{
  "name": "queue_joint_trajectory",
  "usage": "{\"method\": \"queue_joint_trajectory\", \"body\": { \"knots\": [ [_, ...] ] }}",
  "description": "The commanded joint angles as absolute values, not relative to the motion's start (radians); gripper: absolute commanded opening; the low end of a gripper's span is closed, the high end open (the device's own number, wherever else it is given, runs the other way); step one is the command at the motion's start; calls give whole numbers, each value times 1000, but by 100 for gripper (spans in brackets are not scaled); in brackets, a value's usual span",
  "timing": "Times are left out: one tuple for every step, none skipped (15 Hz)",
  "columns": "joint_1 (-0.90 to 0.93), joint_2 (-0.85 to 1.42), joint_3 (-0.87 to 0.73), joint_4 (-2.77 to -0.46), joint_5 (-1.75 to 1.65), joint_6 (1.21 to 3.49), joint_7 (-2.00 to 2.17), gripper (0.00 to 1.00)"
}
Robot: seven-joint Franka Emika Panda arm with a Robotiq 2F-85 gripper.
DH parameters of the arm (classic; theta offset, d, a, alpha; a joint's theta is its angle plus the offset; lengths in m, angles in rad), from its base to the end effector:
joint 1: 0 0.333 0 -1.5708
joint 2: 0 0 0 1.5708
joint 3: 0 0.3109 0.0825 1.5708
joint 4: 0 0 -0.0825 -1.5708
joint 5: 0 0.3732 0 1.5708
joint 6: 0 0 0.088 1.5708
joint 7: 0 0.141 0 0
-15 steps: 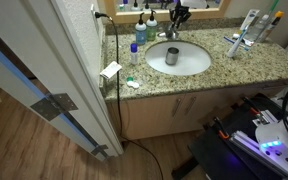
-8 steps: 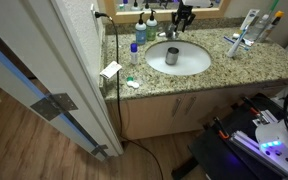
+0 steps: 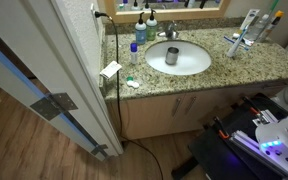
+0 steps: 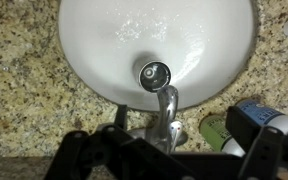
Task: Close the tap
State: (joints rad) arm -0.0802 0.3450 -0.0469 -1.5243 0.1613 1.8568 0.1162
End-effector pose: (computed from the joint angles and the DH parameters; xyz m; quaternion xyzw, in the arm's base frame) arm 0.6477 -0.0616 0.4260 -0.9873 0.1427 0.0056 0.0693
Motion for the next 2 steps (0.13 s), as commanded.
{"method": "queue_joint_trajectory", "body": {
  "knots": [
    [-83, 314, -51, -1543, 162, 1853, 107, 100],
    [-85, 291, -51, -1562, 162, 1853, 102, 100]
  ]
}}
